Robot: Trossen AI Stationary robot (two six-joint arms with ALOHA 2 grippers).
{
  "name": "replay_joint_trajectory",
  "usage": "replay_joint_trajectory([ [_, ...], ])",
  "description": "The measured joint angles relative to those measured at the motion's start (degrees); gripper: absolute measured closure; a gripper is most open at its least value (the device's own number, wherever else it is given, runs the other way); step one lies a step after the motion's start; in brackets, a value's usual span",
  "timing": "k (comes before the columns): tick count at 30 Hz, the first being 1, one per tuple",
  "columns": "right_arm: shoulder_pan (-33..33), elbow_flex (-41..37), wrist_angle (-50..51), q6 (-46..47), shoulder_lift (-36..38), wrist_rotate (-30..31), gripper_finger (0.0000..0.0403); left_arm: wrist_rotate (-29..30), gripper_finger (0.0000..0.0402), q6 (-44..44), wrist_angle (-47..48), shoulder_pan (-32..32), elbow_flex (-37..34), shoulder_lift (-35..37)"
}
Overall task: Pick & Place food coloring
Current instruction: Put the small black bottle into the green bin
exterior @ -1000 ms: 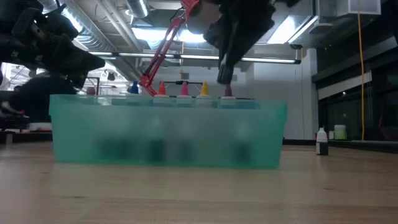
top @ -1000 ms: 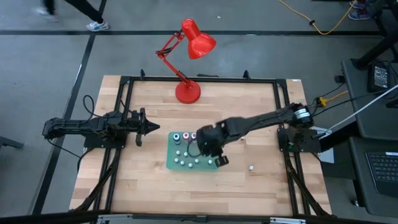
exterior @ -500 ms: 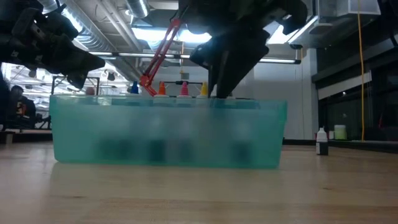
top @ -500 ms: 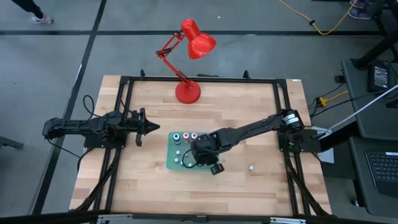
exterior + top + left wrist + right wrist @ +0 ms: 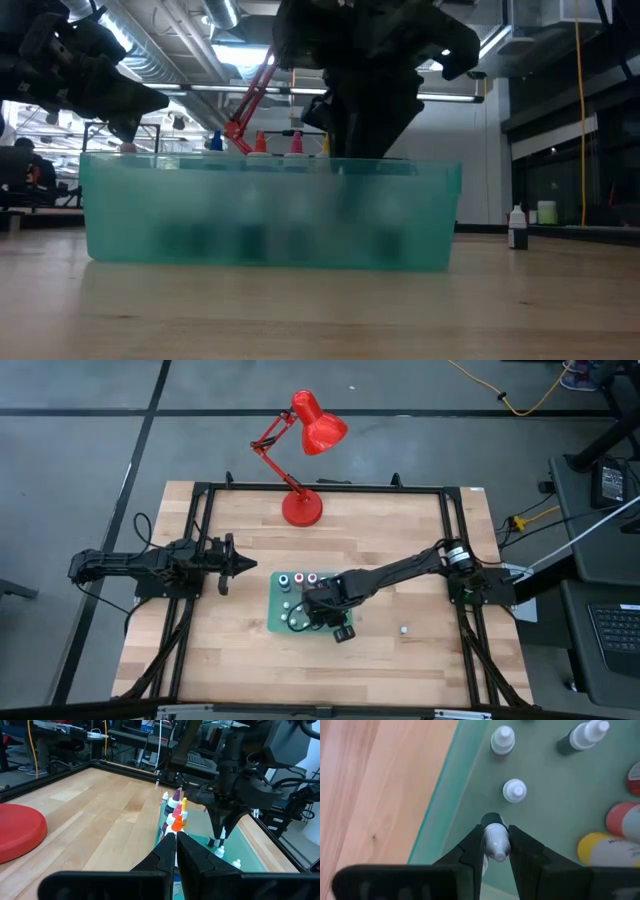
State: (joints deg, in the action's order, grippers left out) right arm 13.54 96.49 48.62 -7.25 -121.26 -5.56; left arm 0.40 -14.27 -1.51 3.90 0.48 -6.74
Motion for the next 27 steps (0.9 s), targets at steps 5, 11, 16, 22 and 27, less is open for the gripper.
replay_joint_trajectory([
  [5,0.0,2.6,1.1,1.2,-2.0,0.0,0.0321,0.0,0.0391,0.0,0.0,0.0,0.0,0.0],
  [11,0.0,2.9,1.5,1.8,-3.0,0.0,0.0321,0.0,0.0393,0.0,0.0,0.0,0.0,0.0],
  [16,0.0,2.9,1.6,2.3,-3.3,0.0,0.0321,0.0,0.0389,0.0,0.1,0.0,0.0,0.0],
  [22,0.0,2.9,2.2,2.5,-3.7,0.0,0.0318,0.0,0.0391,0.0,0.0,0.0,0.0,0.0],
  [27,0.0,2.9,2.3,2.5,-4.3,0.1,0.0299,0.0,0.0389,0.0,0.0,0.0,0.0,0.0],
])
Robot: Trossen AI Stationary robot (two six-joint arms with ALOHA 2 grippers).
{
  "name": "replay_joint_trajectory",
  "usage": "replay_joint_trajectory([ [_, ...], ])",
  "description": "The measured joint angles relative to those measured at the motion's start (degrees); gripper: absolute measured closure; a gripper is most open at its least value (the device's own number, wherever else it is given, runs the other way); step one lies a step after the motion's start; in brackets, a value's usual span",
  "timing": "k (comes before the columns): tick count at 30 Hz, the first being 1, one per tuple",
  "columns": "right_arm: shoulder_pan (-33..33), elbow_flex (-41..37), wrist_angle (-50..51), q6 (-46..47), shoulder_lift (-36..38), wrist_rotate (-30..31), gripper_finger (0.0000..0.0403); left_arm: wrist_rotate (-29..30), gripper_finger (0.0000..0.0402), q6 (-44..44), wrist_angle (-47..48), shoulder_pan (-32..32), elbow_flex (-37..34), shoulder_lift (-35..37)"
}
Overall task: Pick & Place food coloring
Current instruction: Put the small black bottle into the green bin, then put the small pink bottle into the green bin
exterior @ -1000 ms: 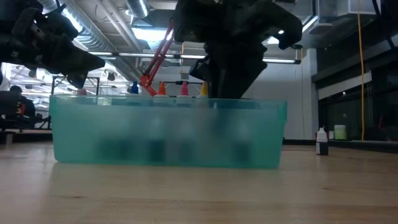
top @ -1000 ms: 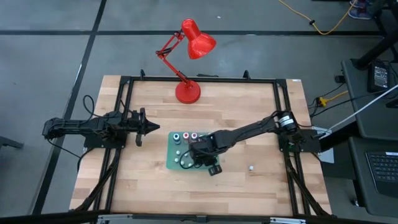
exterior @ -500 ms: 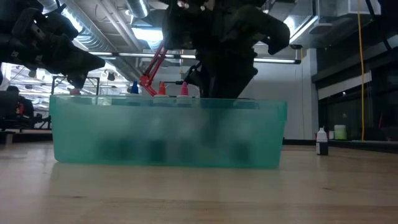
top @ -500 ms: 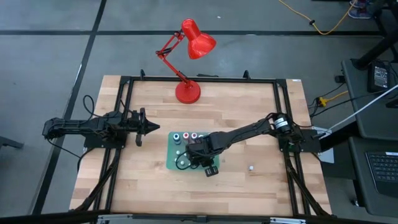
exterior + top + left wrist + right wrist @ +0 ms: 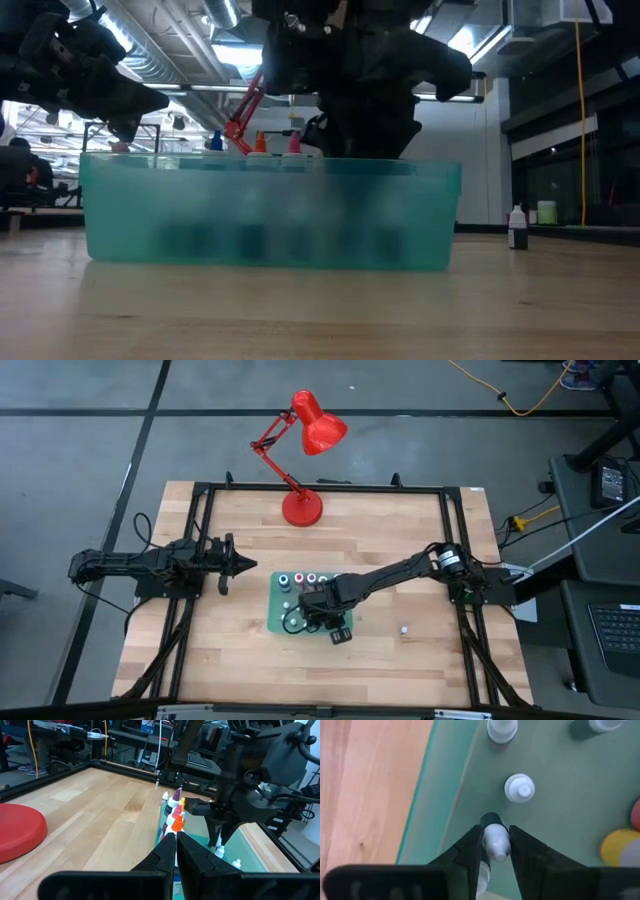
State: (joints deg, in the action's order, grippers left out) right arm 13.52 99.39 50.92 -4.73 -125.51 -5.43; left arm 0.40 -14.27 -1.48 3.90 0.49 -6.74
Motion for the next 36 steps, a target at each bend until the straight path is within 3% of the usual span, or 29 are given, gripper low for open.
replay_joint_trajectory([
  [8,0.0,0.0,-0.5,0.2,0.0,0.0,0.0253,0.0,0.0393,0.0,0.0,0.0,0.0,0.0],
  [14,0.2,4.6,4.0,0.1,0.0,0.2,0.0245,0.0,0.0391,0.0,0.0,0.0,0.0,0.0],
  [25,0.8,18.5,20.2,-1.6,1.2,11.3,0.0262,0.0,0.0390,0.0,0.0,0.0,0.0,0.0],
  [31,-1.3,13.5,21.9,0.6,8.4,11.5,0.0268,0.0,0.0390,0.0,0.0,0.0,0.0,0.0],
  [36,-3.9,3.5,20.9,5.3,17.6,16.6,0.0268,0.0,0.0393,0.0,0.0,0.0,0.0,0.0],
])
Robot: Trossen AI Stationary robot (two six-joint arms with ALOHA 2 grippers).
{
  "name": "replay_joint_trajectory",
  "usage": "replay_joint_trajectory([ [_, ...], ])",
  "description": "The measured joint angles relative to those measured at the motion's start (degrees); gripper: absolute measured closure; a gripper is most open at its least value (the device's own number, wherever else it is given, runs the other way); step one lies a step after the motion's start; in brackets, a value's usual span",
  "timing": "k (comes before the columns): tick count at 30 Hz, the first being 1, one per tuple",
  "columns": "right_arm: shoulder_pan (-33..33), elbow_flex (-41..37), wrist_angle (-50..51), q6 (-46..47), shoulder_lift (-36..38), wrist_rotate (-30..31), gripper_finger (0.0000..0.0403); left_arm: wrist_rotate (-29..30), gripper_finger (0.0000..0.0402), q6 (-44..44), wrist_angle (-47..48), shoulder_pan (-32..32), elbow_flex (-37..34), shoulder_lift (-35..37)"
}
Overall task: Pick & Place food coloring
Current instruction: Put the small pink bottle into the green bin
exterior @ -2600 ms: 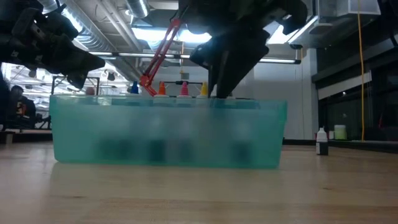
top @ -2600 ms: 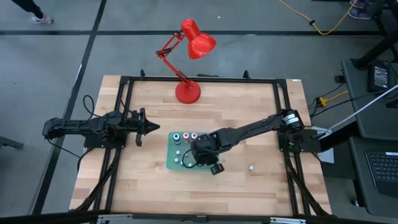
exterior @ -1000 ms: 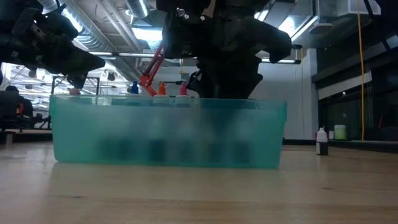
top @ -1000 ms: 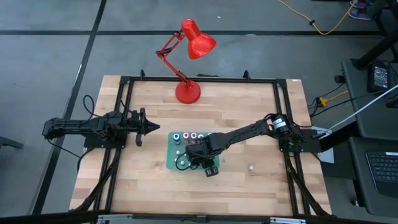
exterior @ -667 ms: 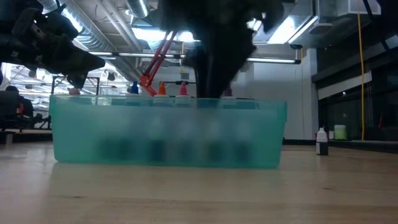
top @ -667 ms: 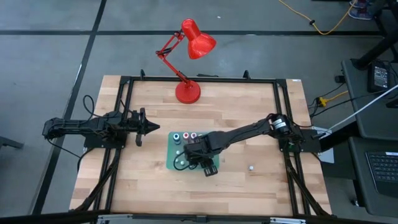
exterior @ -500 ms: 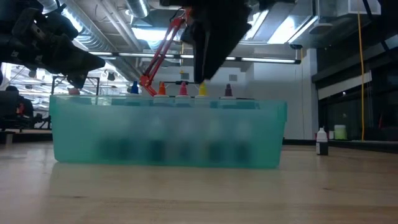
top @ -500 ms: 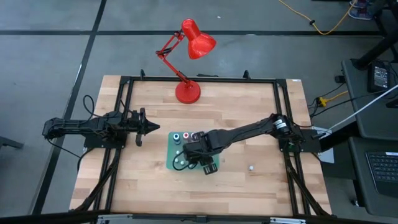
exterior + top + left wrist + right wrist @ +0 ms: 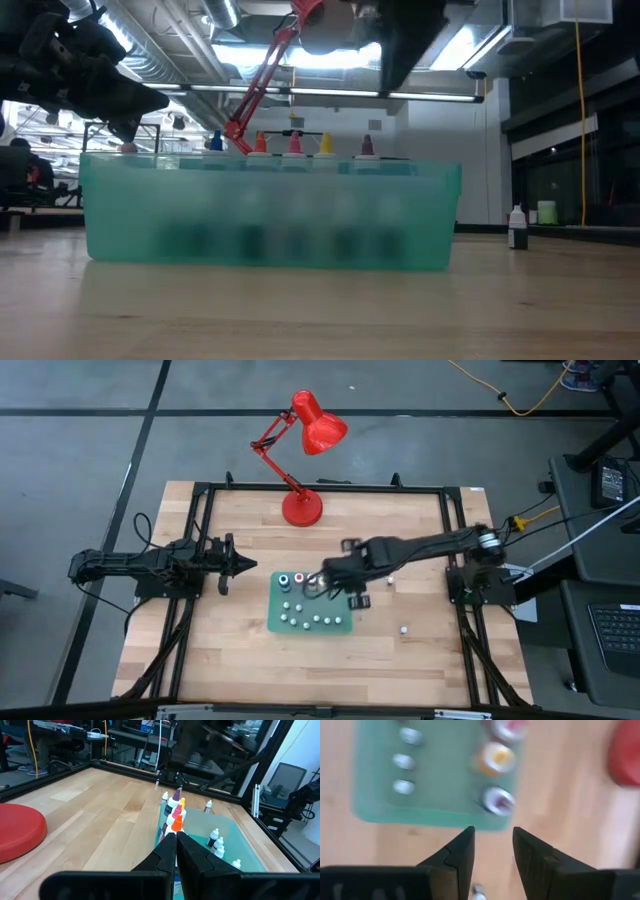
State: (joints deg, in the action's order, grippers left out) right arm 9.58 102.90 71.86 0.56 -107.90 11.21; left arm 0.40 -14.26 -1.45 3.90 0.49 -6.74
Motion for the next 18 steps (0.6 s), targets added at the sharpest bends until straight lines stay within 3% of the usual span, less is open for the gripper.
replay_joint_trajectory([
  [6,-3.7,-15.9,-6.7,3.4,12.5,4.6,0.0268,0.0,0.0390,0.0,0.0,0.0,0.0,0.0],
  [18,-10.7,-46.3,-14.1,14.9,33.4,-4.2,0.0262,0.0,0.0388,0.0,0.0,0.0,0.0,0.0],
])
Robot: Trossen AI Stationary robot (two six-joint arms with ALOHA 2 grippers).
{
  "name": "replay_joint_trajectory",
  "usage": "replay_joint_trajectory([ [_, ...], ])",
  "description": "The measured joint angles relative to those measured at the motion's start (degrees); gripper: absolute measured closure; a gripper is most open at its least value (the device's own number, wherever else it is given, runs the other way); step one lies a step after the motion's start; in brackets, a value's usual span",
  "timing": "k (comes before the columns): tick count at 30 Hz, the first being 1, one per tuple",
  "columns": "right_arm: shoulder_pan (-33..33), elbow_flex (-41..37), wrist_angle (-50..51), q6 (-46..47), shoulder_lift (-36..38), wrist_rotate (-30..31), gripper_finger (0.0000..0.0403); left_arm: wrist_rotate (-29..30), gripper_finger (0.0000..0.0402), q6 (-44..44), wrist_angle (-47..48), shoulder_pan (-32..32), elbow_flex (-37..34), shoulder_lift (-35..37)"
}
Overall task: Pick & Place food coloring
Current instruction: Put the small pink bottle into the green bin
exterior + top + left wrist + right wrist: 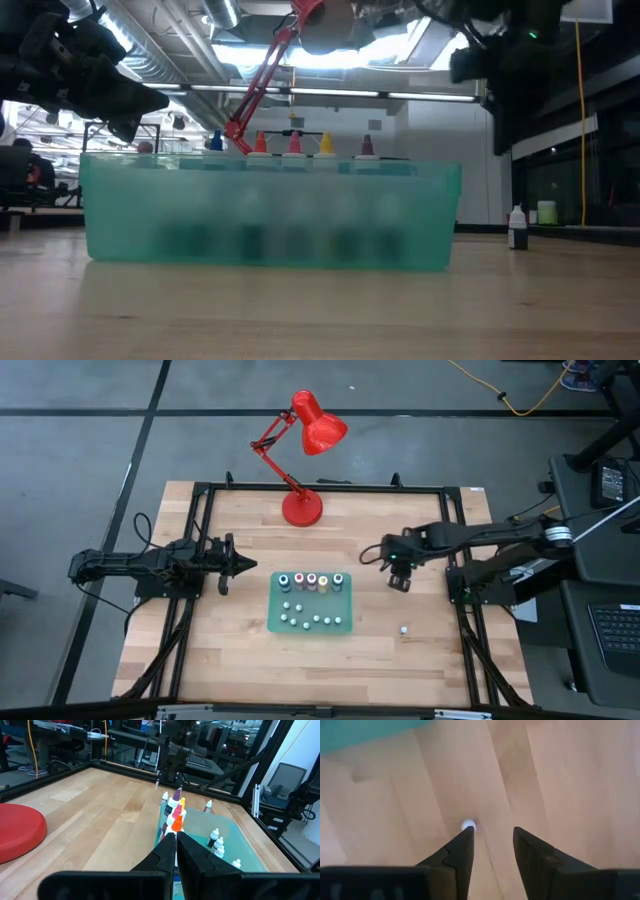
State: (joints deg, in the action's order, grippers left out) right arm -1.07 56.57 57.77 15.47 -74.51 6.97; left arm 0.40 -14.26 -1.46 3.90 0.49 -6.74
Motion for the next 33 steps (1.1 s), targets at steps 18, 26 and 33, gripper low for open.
replay_joint_trajectory([
  [18,-1.8,-12.9,-15.0,5.4,-1.4,-3.7,0.0126,0.0,0.0391,0.0,0.0,0.0,0.0,0.0],
  [26,-2.3,-12.9,-17.4,5.1,-9.3,-3.7,0.0135,0.0,0.0391,0.0,0.0,0.0,0.0,0.0],
  [33,-3.4,-12.9,-17.4,5.0,-12.6,-5.6,0.0136,0.0,0.0392,0.0,0.0,0.0,0.0,0.0],
])
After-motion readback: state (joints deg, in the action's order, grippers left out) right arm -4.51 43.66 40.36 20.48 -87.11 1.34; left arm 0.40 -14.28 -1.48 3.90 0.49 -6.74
